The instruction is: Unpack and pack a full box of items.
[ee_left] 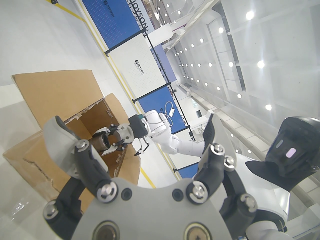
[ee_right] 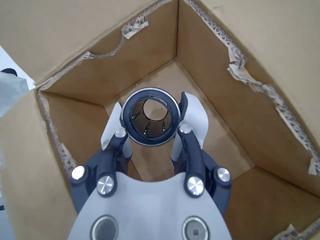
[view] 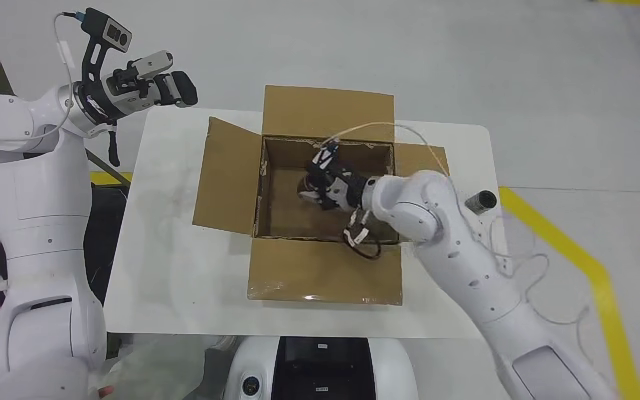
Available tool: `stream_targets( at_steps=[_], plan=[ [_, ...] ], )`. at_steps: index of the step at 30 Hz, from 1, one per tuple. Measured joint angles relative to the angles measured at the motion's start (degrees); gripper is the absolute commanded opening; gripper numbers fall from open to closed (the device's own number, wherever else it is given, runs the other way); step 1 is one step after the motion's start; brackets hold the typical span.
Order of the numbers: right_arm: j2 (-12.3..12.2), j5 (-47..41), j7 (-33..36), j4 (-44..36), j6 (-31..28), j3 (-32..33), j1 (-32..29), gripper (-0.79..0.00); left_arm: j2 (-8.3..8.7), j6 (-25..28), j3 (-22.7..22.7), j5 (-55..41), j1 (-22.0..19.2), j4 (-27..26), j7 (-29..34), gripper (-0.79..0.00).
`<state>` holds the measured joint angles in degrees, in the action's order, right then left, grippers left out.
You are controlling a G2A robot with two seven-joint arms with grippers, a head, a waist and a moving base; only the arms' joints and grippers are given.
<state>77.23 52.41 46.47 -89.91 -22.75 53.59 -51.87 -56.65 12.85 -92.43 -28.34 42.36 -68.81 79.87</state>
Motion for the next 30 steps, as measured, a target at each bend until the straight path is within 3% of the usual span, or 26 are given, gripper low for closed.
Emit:
stream_targets(
  at_steps=[13, 30],
  plan=[
    [-3.3, 0.4, 2.4, -15.8, -1.4, 10.9, -10.9, -0.785, 0.0, 0.0, 0.0, 0.0, 0.0, 0.0, 0.0, 0.0],
    [-6.2, -1.1, 0.3, -24.0, -1.7, 24.8, -21.2, -0.785, 0.0, 0.0, 0.0, 0.0, 0.0, 0.0, 0.0, 0.0]
  ],
)
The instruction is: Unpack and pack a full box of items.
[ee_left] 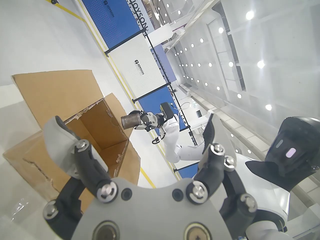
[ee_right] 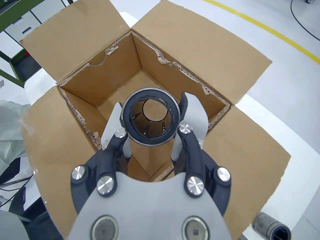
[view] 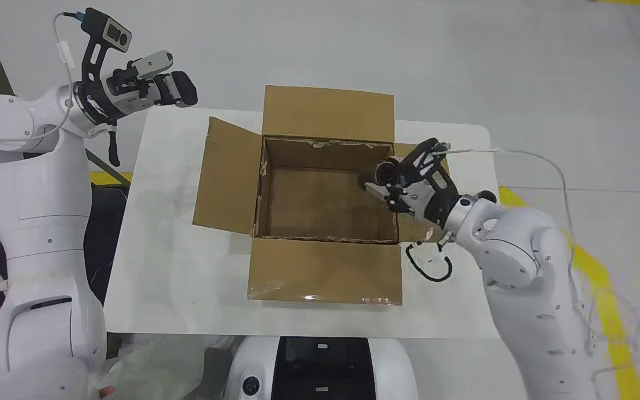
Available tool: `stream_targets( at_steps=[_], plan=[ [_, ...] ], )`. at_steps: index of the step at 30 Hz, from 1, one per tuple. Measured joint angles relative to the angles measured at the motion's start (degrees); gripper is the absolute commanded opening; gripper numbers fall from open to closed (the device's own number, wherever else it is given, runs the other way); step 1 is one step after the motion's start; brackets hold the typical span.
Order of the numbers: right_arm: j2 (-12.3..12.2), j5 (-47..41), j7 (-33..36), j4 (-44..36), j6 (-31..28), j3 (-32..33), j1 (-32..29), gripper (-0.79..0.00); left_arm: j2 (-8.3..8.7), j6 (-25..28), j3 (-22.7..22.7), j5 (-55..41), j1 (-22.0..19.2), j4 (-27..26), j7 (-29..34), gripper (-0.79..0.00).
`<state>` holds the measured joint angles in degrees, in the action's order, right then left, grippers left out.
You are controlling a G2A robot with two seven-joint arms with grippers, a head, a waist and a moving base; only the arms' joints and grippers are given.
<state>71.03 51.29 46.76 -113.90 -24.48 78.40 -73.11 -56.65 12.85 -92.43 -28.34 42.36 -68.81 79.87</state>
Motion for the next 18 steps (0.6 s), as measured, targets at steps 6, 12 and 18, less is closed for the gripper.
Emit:
stream_targets(
  at_steps=[6, 12, 18],
  plan=[
    [-0.9, -0.9, -1.7, -1.1, 0.6, 5.9, -3.7, -0.785, 0.0, 0.0, 0.0, 0.0, 0.0, 0.0, 0.0, 0.0],
    [-1.6, -1.3, -3.7, -1.5, 1.9, 11.2, -7.4, -0.785, 0.0, 0.0, 0.0, 0.0, 0.0, 0.0, 0.0, 0.0],
    [-2.1, -2.2, -5.6, -1.9, 3.5, 16.1, -11.0, -0.785, 0.0, 0.0, 0.0, 0.0, 0.0, 0.0, 0.0, 0.0]
  ],
)
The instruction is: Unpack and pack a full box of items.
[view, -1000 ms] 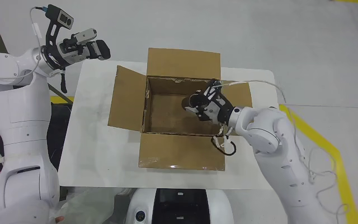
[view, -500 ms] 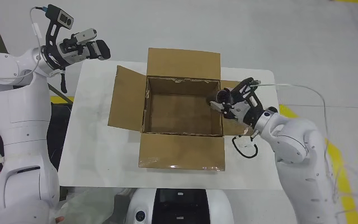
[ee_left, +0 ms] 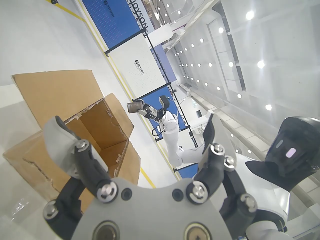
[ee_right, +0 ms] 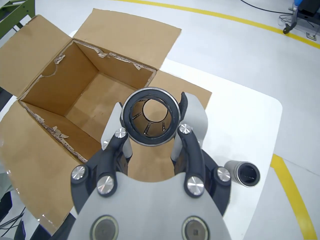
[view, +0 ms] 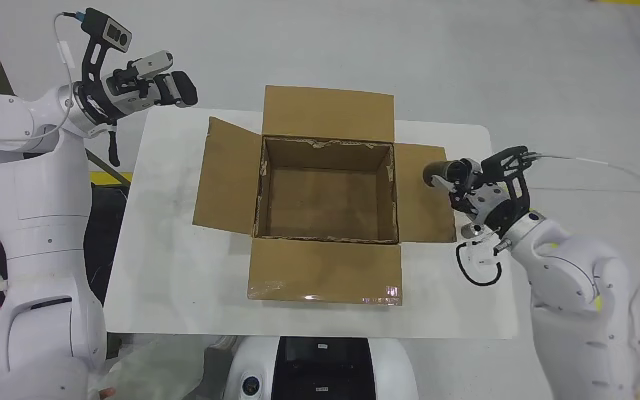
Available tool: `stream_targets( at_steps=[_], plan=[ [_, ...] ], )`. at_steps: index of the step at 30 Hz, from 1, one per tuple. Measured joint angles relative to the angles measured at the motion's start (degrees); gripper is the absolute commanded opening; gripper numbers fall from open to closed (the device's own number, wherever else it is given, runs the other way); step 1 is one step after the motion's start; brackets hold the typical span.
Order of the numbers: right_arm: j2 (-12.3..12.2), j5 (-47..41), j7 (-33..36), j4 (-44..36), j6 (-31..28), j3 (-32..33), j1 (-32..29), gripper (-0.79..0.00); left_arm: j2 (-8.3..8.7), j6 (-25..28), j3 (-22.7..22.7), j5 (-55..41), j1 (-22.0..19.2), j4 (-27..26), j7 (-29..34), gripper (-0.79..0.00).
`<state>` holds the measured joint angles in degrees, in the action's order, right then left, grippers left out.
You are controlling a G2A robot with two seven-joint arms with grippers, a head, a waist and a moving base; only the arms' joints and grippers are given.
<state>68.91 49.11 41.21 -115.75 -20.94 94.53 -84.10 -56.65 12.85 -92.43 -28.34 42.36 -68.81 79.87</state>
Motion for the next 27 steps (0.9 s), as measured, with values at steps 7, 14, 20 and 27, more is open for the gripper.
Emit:
stream_targets(
  at_steps=[7, 14, 20, 27],
  plan=[
    [-0.4, -0.3, -2.2, 0.0, 3.6, 5.5, -4.7, -0.785, 0.0, 0.0, 0.0, 0.0, 0.0, 0.0, 0.0, 0.0],
    [-0.8, 0.9, -2.7, -0.2, 5.6, 8.9, -8.6, -0.785, 0.0, 0.0, 0.0, 0.0, 0.0, 0.0, 0.0, 0.0],
    [-1.1, 4.4, -2.0, 0.1, 5.6, 9.4, -10.7, -0.785, 0.0, 0.0, 0.0, 0.0, 0.0, 0.0, 0.0, 0.0],
    [-1.4, 8.6, -1.8, 0.8, 5.2, 8.0, -11.6, -0.785, 0.0, 0.0, 0.0, 0.0, 0.0, 0.0, 0.0, 0.0]
  ],
)
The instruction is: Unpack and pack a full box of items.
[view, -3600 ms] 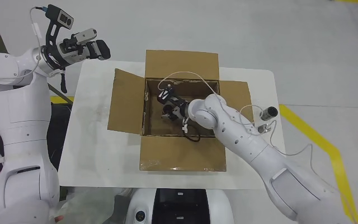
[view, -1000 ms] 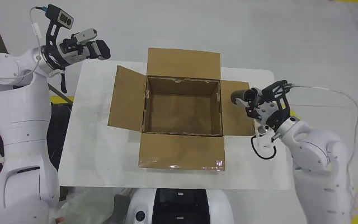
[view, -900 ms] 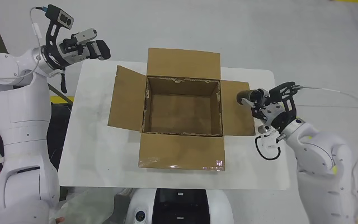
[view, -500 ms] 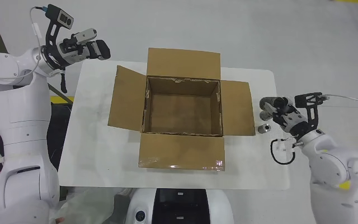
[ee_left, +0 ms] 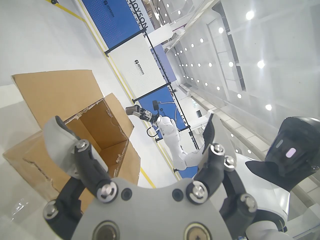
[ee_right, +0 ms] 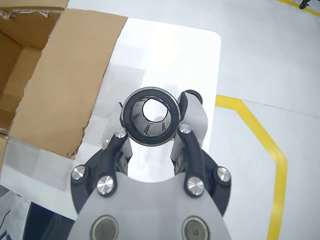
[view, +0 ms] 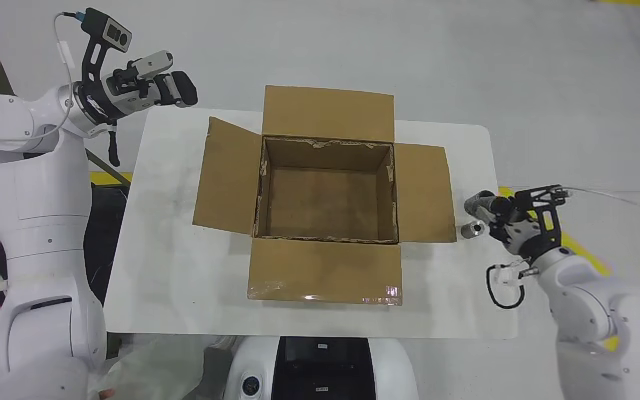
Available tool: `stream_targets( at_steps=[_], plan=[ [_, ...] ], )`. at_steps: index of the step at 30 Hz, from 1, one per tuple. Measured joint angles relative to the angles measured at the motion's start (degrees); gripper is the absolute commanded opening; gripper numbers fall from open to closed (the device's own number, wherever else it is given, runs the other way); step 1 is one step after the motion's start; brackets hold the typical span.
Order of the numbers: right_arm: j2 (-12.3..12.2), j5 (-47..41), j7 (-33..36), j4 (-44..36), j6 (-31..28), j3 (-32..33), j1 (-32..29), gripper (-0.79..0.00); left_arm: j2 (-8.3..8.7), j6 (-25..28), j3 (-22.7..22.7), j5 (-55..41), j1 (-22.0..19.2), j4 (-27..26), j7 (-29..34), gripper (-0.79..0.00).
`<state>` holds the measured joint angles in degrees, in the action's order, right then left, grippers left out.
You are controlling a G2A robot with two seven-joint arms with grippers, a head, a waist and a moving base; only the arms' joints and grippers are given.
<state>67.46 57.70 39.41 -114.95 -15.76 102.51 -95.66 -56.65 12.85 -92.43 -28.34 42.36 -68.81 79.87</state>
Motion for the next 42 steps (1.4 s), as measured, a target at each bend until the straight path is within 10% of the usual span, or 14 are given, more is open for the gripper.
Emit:
stream_targets(
  at_steps=[42],
  plan=[
    [-1.3, 10.2, 3.6, 5.9, -2.7, -7.8, -2.9, -0.785, 0.0, 0.0, 0.0, 0.0, 0.0, 0.0, 0.0, 0.0]
  ],
)
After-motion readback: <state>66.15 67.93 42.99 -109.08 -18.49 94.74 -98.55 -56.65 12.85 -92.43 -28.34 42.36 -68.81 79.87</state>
